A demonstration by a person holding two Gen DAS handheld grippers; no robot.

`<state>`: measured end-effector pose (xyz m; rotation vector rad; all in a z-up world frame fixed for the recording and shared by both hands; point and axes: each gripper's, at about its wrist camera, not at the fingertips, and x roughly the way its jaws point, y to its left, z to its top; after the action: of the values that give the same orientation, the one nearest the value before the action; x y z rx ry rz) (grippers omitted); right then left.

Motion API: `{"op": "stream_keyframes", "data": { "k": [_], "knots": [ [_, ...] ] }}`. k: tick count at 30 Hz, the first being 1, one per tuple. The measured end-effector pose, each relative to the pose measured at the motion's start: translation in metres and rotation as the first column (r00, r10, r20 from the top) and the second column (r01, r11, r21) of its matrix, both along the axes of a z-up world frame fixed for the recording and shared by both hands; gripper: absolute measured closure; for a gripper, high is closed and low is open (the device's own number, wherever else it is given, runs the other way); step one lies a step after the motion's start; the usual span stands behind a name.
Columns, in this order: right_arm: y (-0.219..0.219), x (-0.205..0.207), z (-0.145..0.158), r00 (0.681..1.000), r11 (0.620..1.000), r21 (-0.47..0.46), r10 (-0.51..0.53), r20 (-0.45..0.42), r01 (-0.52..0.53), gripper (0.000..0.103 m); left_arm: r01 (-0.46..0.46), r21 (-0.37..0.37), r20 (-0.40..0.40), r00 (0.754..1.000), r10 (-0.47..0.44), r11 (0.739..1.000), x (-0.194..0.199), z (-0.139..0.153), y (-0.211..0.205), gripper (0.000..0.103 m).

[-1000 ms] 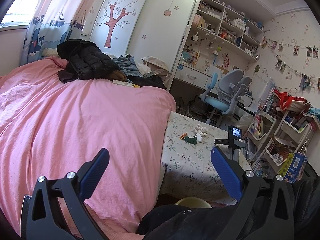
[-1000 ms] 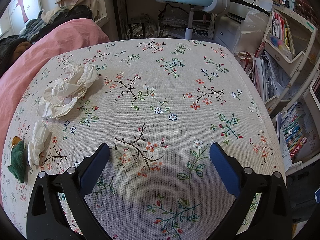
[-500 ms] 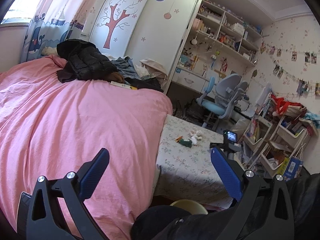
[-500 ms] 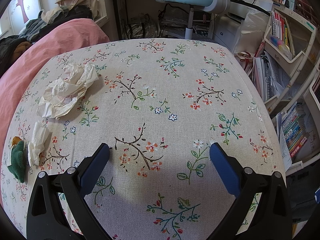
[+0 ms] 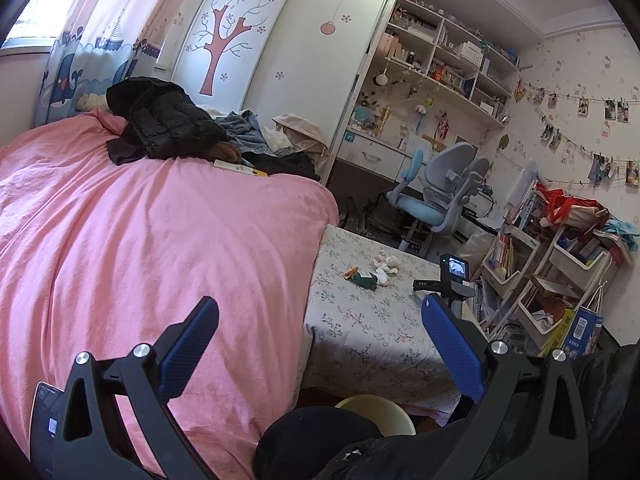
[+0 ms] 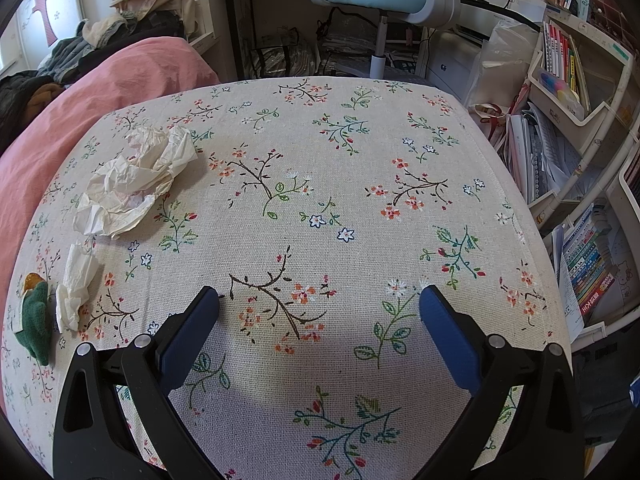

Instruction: Collect trash

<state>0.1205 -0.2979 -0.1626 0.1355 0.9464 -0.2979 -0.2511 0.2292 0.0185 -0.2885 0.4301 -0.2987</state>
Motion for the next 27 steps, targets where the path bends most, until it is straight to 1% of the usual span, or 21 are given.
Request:
{"op": "stream_keyframes", "data": {
  "k": [27],
  "knots": [
    [0.0008,0.0000,0.0002,1.000,1.000,0.000,0.000,0.000,0.000,0.007,0.005,0.008,-0.007,1.000,-0.005,1.000,0.0046,0.0018,0.0012,0.006]
  ]
}}
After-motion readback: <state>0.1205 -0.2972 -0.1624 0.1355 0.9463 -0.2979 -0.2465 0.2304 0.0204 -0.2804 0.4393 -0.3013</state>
